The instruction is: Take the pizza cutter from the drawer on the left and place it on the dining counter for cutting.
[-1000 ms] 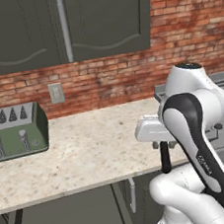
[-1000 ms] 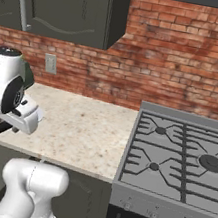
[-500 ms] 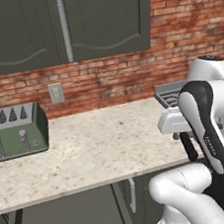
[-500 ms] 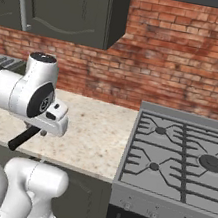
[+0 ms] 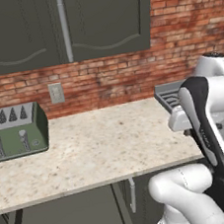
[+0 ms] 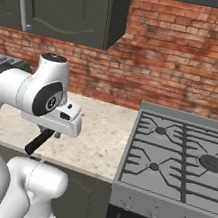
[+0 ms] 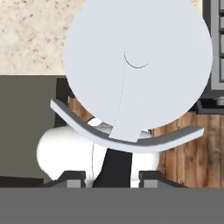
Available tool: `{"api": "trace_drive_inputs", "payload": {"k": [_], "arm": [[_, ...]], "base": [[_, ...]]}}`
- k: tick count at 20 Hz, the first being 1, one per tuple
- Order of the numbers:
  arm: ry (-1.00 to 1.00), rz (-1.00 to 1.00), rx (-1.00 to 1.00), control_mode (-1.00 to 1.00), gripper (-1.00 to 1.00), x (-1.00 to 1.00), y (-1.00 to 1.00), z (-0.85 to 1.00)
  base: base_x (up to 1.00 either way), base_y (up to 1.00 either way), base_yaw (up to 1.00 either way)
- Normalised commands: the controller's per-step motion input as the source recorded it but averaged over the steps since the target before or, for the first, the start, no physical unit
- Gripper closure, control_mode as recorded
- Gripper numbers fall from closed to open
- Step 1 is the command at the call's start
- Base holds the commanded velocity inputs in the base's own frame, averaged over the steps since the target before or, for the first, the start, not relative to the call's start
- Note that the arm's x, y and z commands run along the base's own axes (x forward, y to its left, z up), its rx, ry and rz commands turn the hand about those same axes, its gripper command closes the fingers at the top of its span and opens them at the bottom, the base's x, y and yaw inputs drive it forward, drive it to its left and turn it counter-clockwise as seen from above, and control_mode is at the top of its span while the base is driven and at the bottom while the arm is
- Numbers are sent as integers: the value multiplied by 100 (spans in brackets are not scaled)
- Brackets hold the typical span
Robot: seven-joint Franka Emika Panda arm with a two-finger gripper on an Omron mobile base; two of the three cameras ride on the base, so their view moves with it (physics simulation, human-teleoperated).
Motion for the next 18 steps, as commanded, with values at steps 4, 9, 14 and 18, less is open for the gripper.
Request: {"api": "trace_drive_inputs", "payload": {"k": [4, 9, 14, 18], "arm": [[0, 0, -7, -100, 100, 13, -13, -3], [0, 1, -1, -100, 100, 21, 0, -3], [0, 0, 0, -100, 100, 10, 0, 0], [0, 0, -5, -100, 100, 1, -4, -8]], "base": [[0, 0, 0], [0, 0, 0], [0, 0, 0], [0, 0, 0]]}}
